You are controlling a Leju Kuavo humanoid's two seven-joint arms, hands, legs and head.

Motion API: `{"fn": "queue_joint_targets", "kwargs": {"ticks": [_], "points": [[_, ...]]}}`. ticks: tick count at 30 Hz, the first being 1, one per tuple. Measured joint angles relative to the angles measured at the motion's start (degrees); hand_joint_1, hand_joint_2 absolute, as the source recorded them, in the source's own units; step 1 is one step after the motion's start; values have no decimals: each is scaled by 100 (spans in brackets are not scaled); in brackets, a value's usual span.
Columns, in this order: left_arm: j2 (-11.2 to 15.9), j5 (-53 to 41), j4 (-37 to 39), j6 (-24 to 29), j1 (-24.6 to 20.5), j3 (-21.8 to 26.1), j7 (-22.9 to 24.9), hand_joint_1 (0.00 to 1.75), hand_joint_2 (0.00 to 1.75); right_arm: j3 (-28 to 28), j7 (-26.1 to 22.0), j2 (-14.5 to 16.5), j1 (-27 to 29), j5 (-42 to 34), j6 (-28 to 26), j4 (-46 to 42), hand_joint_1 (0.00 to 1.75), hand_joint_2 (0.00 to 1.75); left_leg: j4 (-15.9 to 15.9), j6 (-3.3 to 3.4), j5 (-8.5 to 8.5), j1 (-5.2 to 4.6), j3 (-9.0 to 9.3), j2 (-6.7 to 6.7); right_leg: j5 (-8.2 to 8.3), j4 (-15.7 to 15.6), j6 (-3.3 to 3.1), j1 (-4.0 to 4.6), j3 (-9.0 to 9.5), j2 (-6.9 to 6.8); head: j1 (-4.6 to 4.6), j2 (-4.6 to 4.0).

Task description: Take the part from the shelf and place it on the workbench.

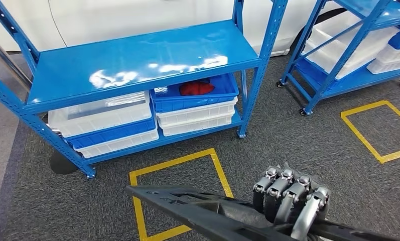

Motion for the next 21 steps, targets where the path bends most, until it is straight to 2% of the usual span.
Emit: {"fn": "queue_joint_targets", "kwargs": {"ticks": [1,3,4,5,7,8,9,10,11,12,13,14,15,16,18,19,21], "points": [[-6,-4,0,1,-1,-1,-3,0,175,-3,-1,0,36,-3,14,-30,171,175,-83,13,-6,-12,30,-53,23,-1,38,-13,-23,54,0,0],[-24,-7,0,2,-11,-1,-8,0,175,-7,-1,-1,98,-7,16,-87,171,175,-122,51,45,-16,35,65,67,-13,120,-31,-59,145,-1,0],[-34,-7,0,2,-21,-1,-9,0,175,-10,-2,-2,125,-8,16,-116,171,175,-151,86,79,-5,38,134,42,21,153,-25,-83,88,-1,0],[-44,-7,0,2,-29,-1,-9,0,175,-13,-1,-3,141,-10,16,-139,171,175,-182,121,113,10,37,208,-50,141,181,-14,-143,-30,-1,0],[-55,-7,0,2,-26,-1,-10,0,175,-19,-1,-3,158,-13,15,-161,171,175,-211,162,153,12,10,365,-430,742,229,-9,-413,-335,1,0],[-56,-7,0,4,-15,-1,-8,0,175,-21,-1,-3,168,-11,16,-162,171,175,-209,168,160,6,-10,445,-630,1142,254,-22,-590,-409,0,0],[-58,-9,0,12,-4,-1,-3,0,175,-22,-1,-3,185,-6,18,-162,171,175,-208,167,165,1,-26,529,-754,1462,276,-38,-722,-443,1,0],[-61,-14,0,31,1,-1,3,0,175,-23,-1,-3,208,2,21,-164,171,175,-206,164,169,-1,-37,606,-772,1600,291,-52,-758,-462,1,0],[-67,-18,0,61,2,-1,3,0,175,-24,0,-4,232,13,23,-171,171,175,-205,160,171,-1,-40,677,-683,1501,300,-62,-672,-487,1,0],[-75,-22,0,93,1,-1,-9,0,175,-23,0,-4,250,21,23,-180,171,175,-202,153,169,-1,-37,740,-518,1178,299,-66,-469,-539,1,0],[-85,-24,0,124,-1,-1,-42,0,175,-23,0,-5,257,25,19,-190,171,175,-195,140,163,-5,-30,795,-358,740,285,-62,-207,-647,1,0],[-93,-24,0,149,-2,-1,-96,0,175,-21,1,-7,251,24,6,-197,171,175,-182,116,153,-19,-28,844,-243,349,246,-41,13,-753,1,0],[-98,-24,0,166,-2,-1,-164,0,175,-17,0,-10,238,17,-27,-199,171,175,-171,86,145,-32,-27,887,-178,73,199,-20,158,-825,0,0],[-101,-24,0,180,-4,-1,-233,0,175,-10,0,-17,225,8,-79,-195,171,175,-163,55,139,-46,-27,929,-166,-55,151,3,212,-859,-1,0],[-105,-29,0,215,-14,-3,-337,0,175,10,1,-50,205,-9,-228,-173,171,175,-164,-7,138,-57,-21,1014,-146,-81,70,18,184,-760,-1,0],[-107,-34,0,234,-24,-7,-361,0,175,20,1,-73,195,-10,-304,-156,171,175,-139,-39,107,-46,-27,987,-124,-99,34,9,177,-714,-1,0],[-118,-44,1,257,-33,-13,-374,0,175,47,1,-113,153,20,-453,-103,171,175,181,-95,-134,-21,-155,760,-73,-139,-42,-18,163,-616,-1,0]]}}
